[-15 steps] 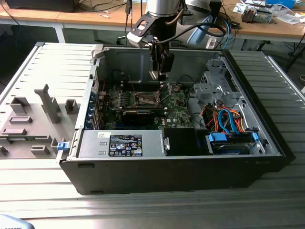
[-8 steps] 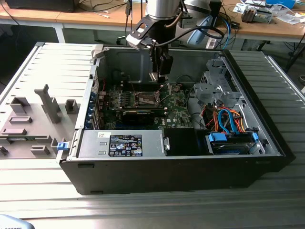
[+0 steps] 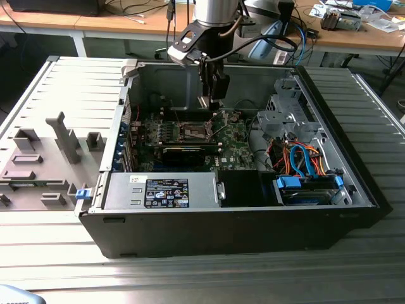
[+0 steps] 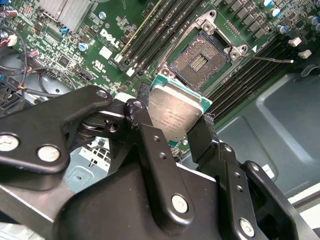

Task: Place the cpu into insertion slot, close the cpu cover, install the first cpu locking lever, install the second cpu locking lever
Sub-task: 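Place the cpu into insertion slot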

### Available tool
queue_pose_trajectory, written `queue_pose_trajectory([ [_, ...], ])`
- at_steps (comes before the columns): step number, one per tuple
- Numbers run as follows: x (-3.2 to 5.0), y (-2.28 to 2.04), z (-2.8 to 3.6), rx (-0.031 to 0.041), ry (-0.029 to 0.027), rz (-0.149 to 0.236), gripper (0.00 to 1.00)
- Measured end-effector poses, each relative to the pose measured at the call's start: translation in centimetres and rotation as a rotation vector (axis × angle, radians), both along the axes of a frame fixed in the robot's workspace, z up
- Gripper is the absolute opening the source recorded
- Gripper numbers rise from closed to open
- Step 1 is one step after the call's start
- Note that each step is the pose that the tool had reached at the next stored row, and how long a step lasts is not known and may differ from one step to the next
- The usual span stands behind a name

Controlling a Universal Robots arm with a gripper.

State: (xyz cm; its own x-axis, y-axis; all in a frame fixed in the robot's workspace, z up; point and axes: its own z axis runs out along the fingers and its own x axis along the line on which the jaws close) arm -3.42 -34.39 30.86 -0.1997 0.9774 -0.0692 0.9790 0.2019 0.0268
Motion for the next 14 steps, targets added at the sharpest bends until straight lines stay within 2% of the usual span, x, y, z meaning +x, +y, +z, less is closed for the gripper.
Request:
queue_pose_trajectory([
  [14,0.0,0.0,-0.1,0.0001,0.0,-0.011,0.55],
])
